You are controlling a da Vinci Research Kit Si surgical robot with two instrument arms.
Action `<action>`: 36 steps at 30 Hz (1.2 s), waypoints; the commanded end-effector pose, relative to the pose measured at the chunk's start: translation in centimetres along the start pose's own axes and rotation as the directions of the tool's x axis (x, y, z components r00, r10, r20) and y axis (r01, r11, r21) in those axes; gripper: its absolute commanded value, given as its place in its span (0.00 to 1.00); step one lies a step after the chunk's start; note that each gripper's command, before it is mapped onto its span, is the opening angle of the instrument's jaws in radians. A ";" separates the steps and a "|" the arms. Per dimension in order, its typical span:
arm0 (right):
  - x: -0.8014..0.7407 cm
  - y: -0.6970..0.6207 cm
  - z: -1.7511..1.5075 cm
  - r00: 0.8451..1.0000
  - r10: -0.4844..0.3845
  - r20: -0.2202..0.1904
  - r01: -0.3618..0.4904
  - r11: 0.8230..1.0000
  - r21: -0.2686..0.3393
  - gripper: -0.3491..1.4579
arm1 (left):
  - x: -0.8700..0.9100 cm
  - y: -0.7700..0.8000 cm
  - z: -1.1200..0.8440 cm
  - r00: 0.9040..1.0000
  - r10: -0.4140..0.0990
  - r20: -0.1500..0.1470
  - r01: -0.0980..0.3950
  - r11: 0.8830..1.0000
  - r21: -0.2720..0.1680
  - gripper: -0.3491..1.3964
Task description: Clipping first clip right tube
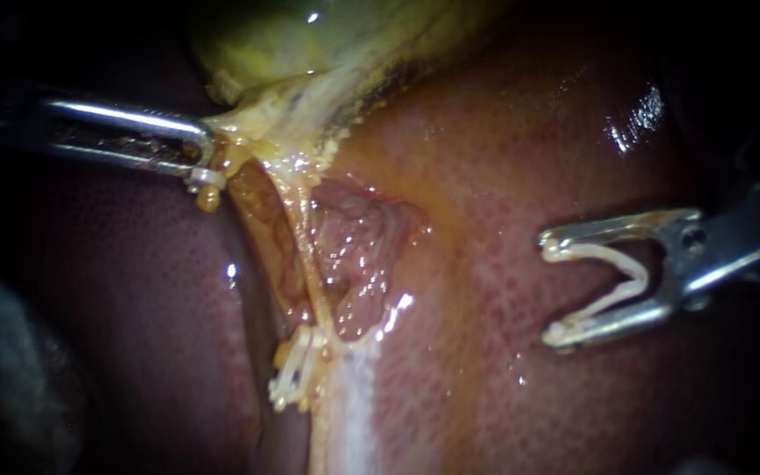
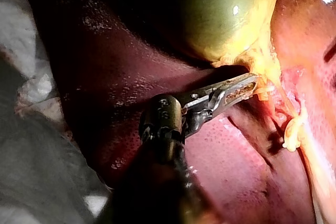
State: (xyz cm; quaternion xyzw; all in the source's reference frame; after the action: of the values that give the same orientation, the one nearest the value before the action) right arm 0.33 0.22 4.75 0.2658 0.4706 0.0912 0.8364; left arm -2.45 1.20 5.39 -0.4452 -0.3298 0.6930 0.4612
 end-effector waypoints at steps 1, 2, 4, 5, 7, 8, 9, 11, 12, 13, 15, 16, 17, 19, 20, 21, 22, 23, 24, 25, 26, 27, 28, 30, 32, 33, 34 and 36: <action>0.03 0.00 0.04 1.000 0.014 -0.009 -0.014 1.000 0.003 0.47 | 0.00 0.00 0.00 1.000 0.000 0.000 0.000 1.000 0.000 0.00; 0.06 0.00 0.09 0.999 0.027 -0.017 -0.027 1.000 0.006 0.47 | 0.00 0.00 0.00 1.000 0.000 0.000 0.000 1.000 0.000 0.00; 0.13 0.00 0.18 0.998 0.048 -0.035 -0.048 0.999 0.017 0.47 | 0.00 0.00 0.00 1.000 0.000 0.000 0.000 1.000 0.000 0.00; 0.16 0.00 0.22 0.998 0.055 -0.043 -0.054 0.998 0.021 0.47 | 0.00 0.00 0.00 1.000 0.000 0.000 0.000 1.000 0.000 0.00; 0.23 0.01 0.31 0.995 0.082 -0.055 -0.080 0.996 0.030 0.47 | 0.00 0.00 0.00 1.000 0.000 0.000 0.000 1.000 0.000 0.00; 0.25 0.02 0.35 0.994 0.088 -0.057 -0.087 0.996 0.029 0.47 | 0.00 0.00 0.00 1.000 0.000 0.000 0.000 1.000 0.000 0.00; 0.28 0.03 0.39 0.993 0.101 -0.059 -0.099 0.995 0.032 0.47 | -0.01 0.00 0.00 1.000 0.000 0.000 0.000 1.000 0.000 0.00; 0.33 0.05 0.49 0.988 0.138 -0.070 -0.136 0.990 0.039 0.47 | -0.01 0.00 0.00 1.000 0.000 0.000 0.000 1.000 0.001 0.00; 0.34 0.07 0.54 0.985 0.156 -0.073 -0.153 0.987 0.046 0.47 | -0.01 0.00 0.00 1.000 0.000 0.000 0.000 1.000 0.001 0.00; 0.36 0.08 0.61 0.982 0.173 -0.076 -0.169 0.984 0.051 0.47 | -0.01 0.00 0.00 1.000 0.000 0.000 0.000 1.000 0.001 0.00; 0.37 0.11 0.71 0.975 0.208 -0.078 -0.204 0.977 0.061 0.46 | -0.01 0.01 0.00 1.000 0.000 0.000 0.000 1.000 0.001 0.00; 0.36 0.12 0.78 0.971 0.226 -0.079 -0.221 0.973 0.068 0.46 | -0.01 0.01 0.00 1.000 0.000 0.000 0.000 1.000 0.001 0.00; 0.36 0.13 0.84 0.968 0.240 -0.079 -0.235 0.969 0.073 0.46 | -0.01 0.01 0.01 1.000 0.000 0.000 0.000 1.000 0.001 0.00; 0.33 0.15 0.96 0.962 0.261 -0.075 -0.256 0.964 0.078 0.46 | -0.01 0.01 0.01 1.000 0.000 0.000 0.000 1.000 0.001 0.00; 0.31 0.17 1.02 0.960 0.270 -0.073 -0.265 0.961 0.078 0.46 | -0.01 0.01 0.01 1.000 0.000 -0.001 0.000 1.000 0.001 0.00; 0.30 0.18 1.07 0.959 0.274 -0.072 -0.269 0.960 0.076 0.46 | -0.01 0.01 0.01 1.000 0.000 -0.001 0.000 1.000 0.001 0.00; 0.27 0.20 1.13 0.955 0.289 -0.070 -0.284 0.956 0.075 0.46 | -0.01 0.01 0.01 1.000 0.000 -0.001 0.000 1.000 0.001 0.00; 0.25 0.22 1.18 0.950 0.305 -0.069 -0.300 0.951 0.073 0.46 | -0.01 0.01 0.01 1.000 0.000 -0.001 0.000 1.000 0.001 0.00; 0.23 0.24 1.22 0.945 0.321 -0.067 -0.316 0.946 0.072 0.46 | -0.01 0.01 0.01 1.000 0.000 -0.001 0.000 1.000 0.001 0.00; 0.20 0.28 1.27 0.943 0.325 -0.067 -0.321 0.945 0.069 0.46 | -0.01 0.01 0.02 1.000 0.000 -0.001 0.000 1.000 0.002 0.00; 0.18 0.30 1.31 0.940 0.335 -0.066 -0.331 0.941 0.067 0.46 | -0.02 0.01 0.03 1.000 0.001 -0.001 -0.001 1.000 0.002 0.00; 0.15 0.32 1.35 0.938 0.339 -0.066 -0.335 0.940 0.065 0.46 | -0.03 0.01 0.04 1.000 0.001 -0.002 -0.001 1.000 0.003 0.00; 0.13 0.33 1.38 0.937 0.343 -0.065 -0.339 0.938 0.064 0.46 | -0.03 0.01 0.05 1.000 0.001 -0.004 -0.001 1.000 0.006 0.00; 0.07 0.36 1.47 0.936 0.345 -0.065 -0.342 0.938 0.060 0.46 | -0.05 0.01 0.06 1.000 0.002 -0.004 -0.002 1.000 0.006 0.00; 0.03 0.38 1.56 0.934 0.353 -0.063 -0.350 0.935 0.057 0.46 | -0.05 0.02 0.07 1.000 0.002 -0.004 -0.001 1.000 0.006 0.00; 0.02 0.38 1.59 0.934 0.352 -0.061 -0.348 0.936 0.058 0.46 | -0.05 0.02 0.07 1.000 0.001 -0.004 -0.001 1.000 0.006 0.00; 0.01 0.38 1.62 0.935 0.350 -0.060 -0.347 0.936 0.060 0.46 | -0.05 0.02 0.07 1.000 0.001 -0.004 -0.001 1.000 0.006 0.00; 0.01 0.38 1.69 0.934 0.353 -0.059 -0.349 0.935 0.064 0.46 | -0.05 0.02 0.07 1.000 0.001 -0.004 -0.001 1.000 0.006 0.00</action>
State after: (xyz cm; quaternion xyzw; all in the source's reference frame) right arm 1.80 -0.07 5.65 0.3644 0.4473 0.2352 0.7822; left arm -2.51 1.14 5.42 -0.4455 -0.3264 0.6933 0.4629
